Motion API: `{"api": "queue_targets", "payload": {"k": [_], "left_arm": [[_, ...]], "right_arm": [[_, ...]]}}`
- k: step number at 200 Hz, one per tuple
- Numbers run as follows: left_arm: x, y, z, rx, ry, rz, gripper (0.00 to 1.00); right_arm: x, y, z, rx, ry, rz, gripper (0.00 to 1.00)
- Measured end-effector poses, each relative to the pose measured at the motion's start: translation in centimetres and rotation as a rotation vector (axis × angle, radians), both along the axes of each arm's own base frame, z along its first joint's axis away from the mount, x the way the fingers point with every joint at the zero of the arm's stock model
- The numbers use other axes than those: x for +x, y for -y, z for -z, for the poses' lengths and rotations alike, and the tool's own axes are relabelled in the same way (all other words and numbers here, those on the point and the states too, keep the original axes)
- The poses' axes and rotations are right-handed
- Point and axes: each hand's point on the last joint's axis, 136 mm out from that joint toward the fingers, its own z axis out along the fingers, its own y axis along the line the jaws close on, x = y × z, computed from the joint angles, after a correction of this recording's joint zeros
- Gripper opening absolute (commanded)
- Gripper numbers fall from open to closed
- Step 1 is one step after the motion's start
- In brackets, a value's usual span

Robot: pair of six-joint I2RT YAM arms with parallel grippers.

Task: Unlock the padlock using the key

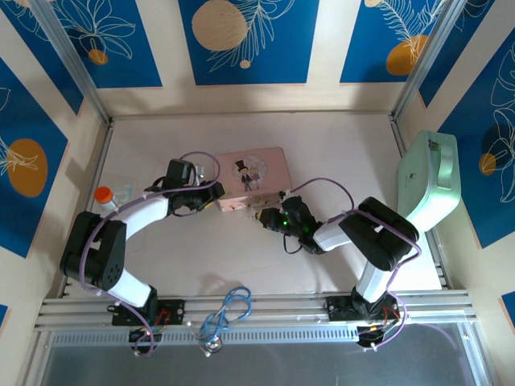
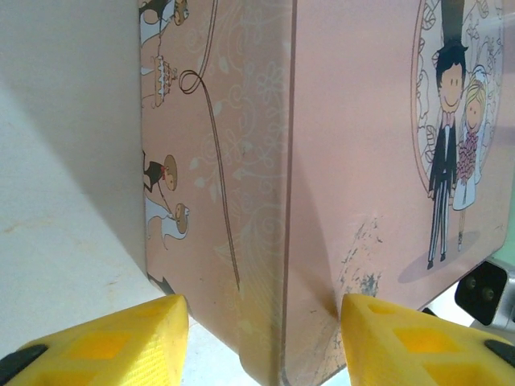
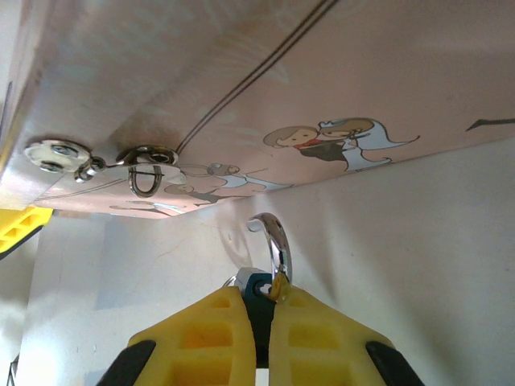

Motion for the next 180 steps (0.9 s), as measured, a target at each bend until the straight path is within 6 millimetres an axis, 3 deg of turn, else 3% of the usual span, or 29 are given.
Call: {"api": "queue_targets", "payload": {"k": [71,92,113,143,180], "left_arm": [[1.6,0.2,-0.2,0.022,-0.002,-0.009,0.51],[2.0,0.3,-0.2,0.028,-0.004,-0.004,0.51],[2.5,0.5,-0.4,0.030,-0.002,-0.002,0.51],[2.8,0.6,-0.5,0.030,-0.004,-0.002,0.51],[3.3,0.8,-0.6,0.029,-0.005,-0.001,0.51]], "right_arm": [[-0.7,0.1,-1.3,-0.046,-0.023,0.000,0.00],[-0.8,0.0,-3.0,-0.088,-0.027,0.008,0.00],[-1.0,-0.6,-5.9,-0.138,0.010,-0.005,0.00],[-3.8,-0.9,-9.6,-0.195,0.056,-0.047,0.00],[-8.3,1.4,-10.4,-0.227,0.007,-0.109,0.00]]}}
